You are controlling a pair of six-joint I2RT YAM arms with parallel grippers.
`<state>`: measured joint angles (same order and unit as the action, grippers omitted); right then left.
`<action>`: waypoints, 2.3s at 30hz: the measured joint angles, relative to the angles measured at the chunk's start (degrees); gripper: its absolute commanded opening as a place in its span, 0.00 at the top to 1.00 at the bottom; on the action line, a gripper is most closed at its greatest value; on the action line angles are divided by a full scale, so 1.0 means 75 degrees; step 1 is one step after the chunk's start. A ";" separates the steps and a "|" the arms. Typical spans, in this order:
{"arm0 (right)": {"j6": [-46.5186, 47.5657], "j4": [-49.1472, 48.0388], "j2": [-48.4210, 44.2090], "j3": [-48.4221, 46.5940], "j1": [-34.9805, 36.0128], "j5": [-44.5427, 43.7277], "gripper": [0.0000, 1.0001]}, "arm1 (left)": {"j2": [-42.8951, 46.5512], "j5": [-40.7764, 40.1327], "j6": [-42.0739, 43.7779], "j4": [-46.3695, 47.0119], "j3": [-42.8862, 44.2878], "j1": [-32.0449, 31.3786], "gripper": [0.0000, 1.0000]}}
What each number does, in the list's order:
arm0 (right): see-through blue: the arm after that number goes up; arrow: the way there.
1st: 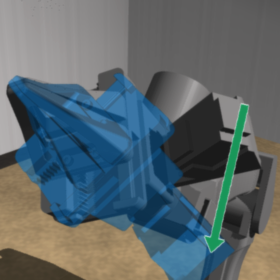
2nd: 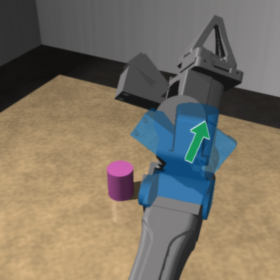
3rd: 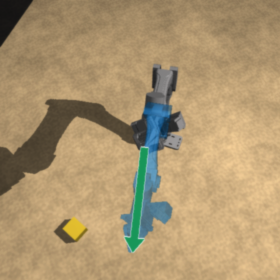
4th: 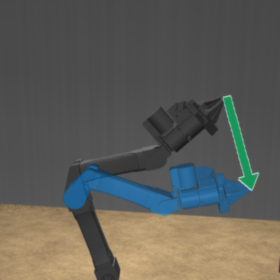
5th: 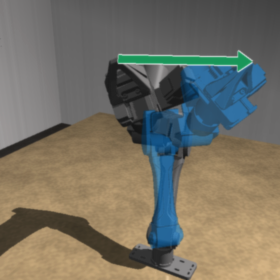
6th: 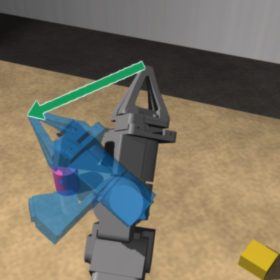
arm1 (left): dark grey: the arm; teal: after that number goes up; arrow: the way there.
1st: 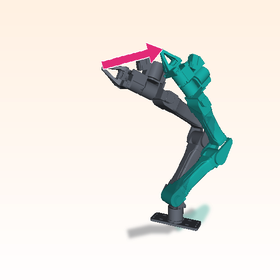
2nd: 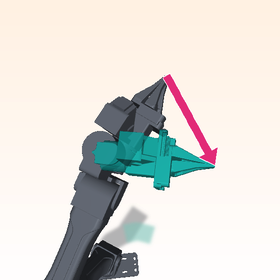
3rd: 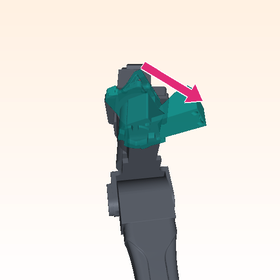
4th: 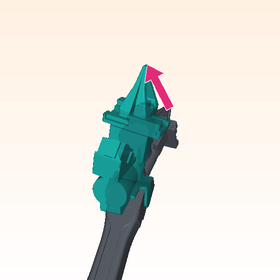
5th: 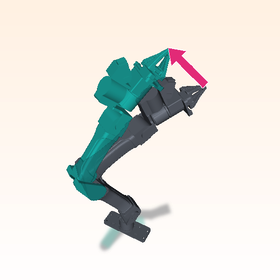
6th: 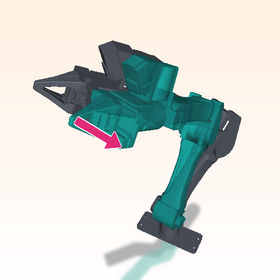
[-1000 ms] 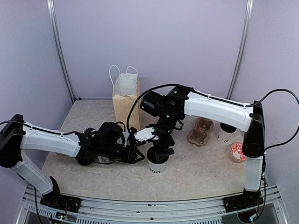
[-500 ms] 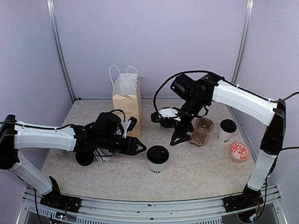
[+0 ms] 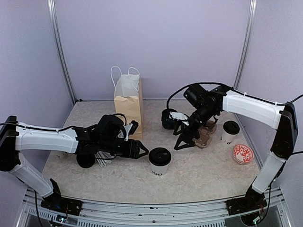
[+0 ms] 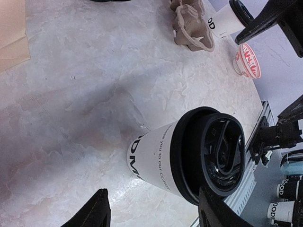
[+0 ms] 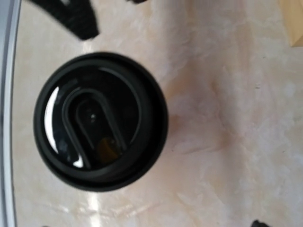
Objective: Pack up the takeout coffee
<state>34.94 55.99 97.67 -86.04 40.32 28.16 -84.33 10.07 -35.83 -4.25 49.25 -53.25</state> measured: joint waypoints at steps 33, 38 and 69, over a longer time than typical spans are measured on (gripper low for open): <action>-0.1763 -0.0933 0.1233 0.0574 -0.0350 0.1897 0.30 | -0.0592 0.0469 -0.0632 0.0702 0.0245 -0.0178 0.50; -0.1757 -0.0921 0.1358 0.0574 -0.0350 0.1958 0.31 | -0.0670 0.0548 -0.0525 0.0836 0.0189 -0.0175 0.55; -0.2063 -0.1043 0.1489 0.0854 -0.0344 0.2393 0.36 | -0.0836 0.0627 0.0012 0.2562 -0.0507 -0.0038 0.52</action>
<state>19.46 48.16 108.84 -79.64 37.74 46.11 -90.61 14.76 -35.75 14.96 45.45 -53.54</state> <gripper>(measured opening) 0.621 0.427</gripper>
